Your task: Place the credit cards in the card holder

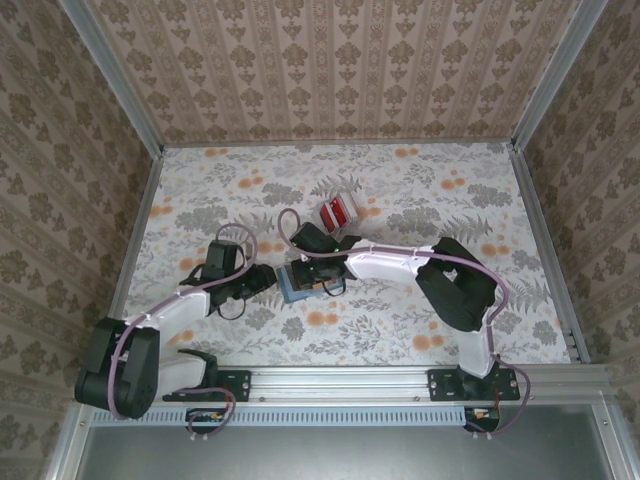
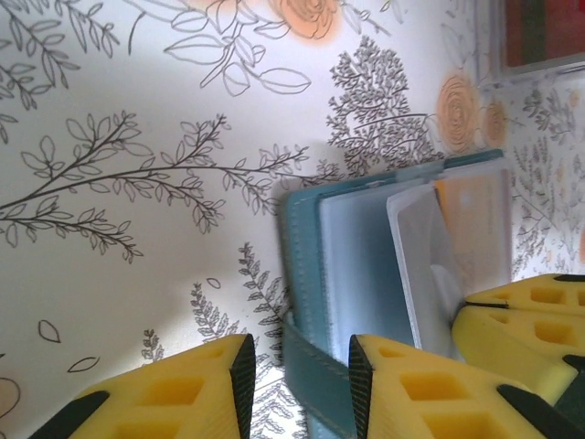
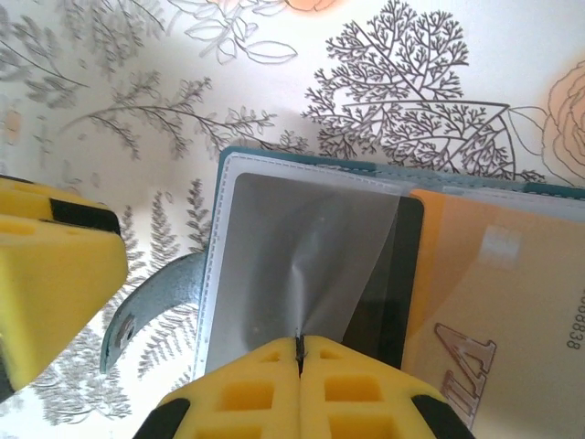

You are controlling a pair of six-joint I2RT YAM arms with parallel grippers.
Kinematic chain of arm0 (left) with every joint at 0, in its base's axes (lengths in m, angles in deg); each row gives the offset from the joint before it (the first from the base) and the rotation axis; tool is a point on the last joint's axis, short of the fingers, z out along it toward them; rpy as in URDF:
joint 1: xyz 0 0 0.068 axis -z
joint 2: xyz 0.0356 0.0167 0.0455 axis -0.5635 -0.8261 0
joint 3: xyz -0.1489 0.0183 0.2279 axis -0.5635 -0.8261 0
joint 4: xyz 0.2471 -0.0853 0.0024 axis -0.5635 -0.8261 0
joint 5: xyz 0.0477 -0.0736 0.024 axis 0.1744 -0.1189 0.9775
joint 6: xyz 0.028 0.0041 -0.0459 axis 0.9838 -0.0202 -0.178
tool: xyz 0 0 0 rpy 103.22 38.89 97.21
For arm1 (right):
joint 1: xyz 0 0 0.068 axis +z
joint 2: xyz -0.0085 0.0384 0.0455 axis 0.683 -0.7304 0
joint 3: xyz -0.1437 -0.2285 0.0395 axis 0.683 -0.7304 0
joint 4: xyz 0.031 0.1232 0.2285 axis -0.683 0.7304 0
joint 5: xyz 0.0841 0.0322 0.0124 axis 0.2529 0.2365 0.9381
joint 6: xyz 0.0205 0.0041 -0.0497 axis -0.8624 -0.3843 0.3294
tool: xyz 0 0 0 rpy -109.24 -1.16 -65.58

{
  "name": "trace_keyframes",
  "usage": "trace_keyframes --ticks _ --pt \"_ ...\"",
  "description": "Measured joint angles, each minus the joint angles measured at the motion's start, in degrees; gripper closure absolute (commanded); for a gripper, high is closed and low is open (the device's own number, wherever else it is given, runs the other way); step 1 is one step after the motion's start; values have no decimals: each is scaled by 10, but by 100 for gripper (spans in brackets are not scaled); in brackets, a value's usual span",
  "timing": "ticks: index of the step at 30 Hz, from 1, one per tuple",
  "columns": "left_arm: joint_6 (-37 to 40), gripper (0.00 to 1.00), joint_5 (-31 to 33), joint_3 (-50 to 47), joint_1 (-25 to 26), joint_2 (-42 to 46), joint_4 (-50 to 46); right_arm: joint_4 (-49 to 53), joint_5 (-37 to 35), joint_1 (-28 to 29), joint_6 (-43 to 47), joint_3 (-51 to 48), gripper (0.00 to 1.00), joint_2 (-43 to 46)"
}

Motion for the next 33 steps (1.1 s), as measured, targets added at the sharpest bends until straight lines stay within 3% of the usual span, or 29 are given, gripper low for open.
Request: trace_keyframes --ticks 14,18,33 --pt "-26 65 -24 16 1 25 -2 -164 163 -66 -84 -98 100 16" --pt "-30 55 -33 21 4 8 4 -188 180 -69 -98 -103 100 16" --pt "-43 55 -37 71 11 -58 23 -210 193 -71 -104 -110 100 16"
